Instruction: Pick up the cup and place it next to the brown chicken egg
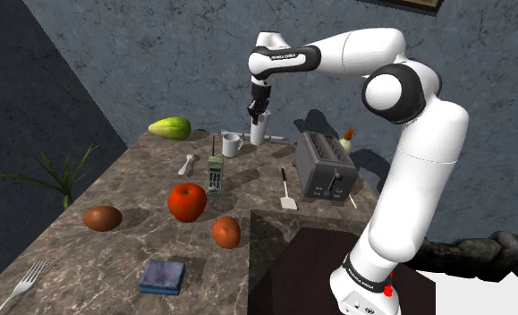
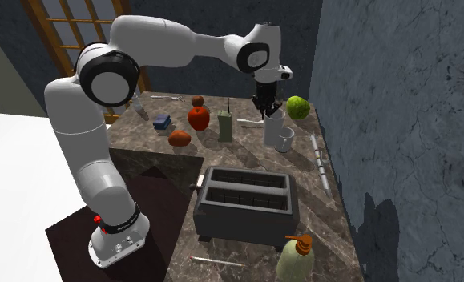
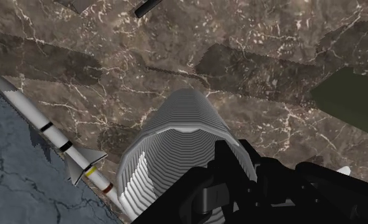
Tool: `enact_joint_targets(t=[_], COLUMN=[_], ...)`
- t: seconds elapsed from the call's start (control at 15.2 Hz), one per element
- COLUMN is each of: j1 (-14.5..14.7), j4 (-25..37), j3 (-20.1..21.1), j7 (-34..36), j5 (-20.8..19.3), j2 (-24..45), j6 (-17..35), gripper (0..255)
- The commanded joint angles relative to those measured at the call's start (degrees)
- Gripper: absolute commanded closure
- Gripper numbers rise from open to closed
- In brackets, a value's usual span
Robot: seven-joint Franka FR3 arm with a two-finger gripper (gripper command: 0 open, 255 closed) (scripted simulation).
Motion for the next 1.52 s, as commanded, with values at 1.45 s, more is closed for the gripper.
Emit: enact_joint_targets(t=[1.45], j1=[4.6], j4=[8.2], j3=[3.1], j7=[7.3], j5=[-1.6], j2=[-4.4], j6=[-13.0], gripper=[255])
